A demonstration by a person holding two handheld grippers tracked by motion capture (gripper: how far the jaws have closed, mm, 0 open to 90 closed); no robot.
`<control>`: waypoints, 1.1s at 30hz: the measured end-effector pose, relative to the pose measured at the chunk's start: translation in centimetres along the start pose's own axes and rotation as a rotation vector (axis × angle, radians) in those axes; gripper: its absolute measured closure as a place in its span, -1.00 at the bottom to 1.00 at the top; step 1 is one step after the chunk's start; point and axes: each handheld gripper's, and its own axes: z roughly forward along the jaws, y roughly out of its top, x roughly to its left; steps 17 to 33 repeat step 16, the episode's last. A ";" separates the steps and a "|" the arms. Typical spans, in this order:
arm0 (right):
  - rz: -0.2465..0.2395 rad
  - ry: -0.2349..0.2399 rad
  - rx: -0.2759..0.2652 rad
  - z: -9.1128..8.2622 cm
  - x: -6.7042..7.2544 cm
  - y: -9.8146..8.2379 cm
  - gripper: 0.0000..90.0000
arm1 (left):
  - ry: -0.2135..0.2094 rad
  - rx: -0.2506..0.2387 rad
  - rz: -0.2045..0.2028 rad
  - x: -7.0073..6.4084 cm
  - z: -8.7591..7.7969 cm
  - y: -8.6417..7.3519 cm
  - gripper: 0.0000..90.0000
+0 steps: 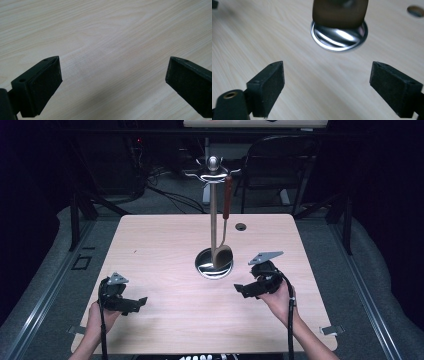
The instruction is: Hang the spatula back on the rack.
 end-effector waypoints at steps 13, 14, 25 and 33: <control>-0.049 -0.037 0.175 3.2 0.1 -3.1 -1.00 | -0.004 -0.002 0.003 0.0 0.0 0.0 -0.99; -0.055 -0.037 0.187 3.4 0.1 -3.1 -1.00 | -0.004 -0.001 0.003 0.0 0.0 0.0 -0.99; -0.058 -0.034 0.203 3.6 -0.1 -3.3 -1.00 | -0.003 -0.001 -0.001 0.0 0.0 0.0 -0.99; -0.058 -0.034 0.203 3.6 -0.1 -3.3 -1.00 | -0.003 -0.001 -0.001 0.0 0.0 0.0 -0.99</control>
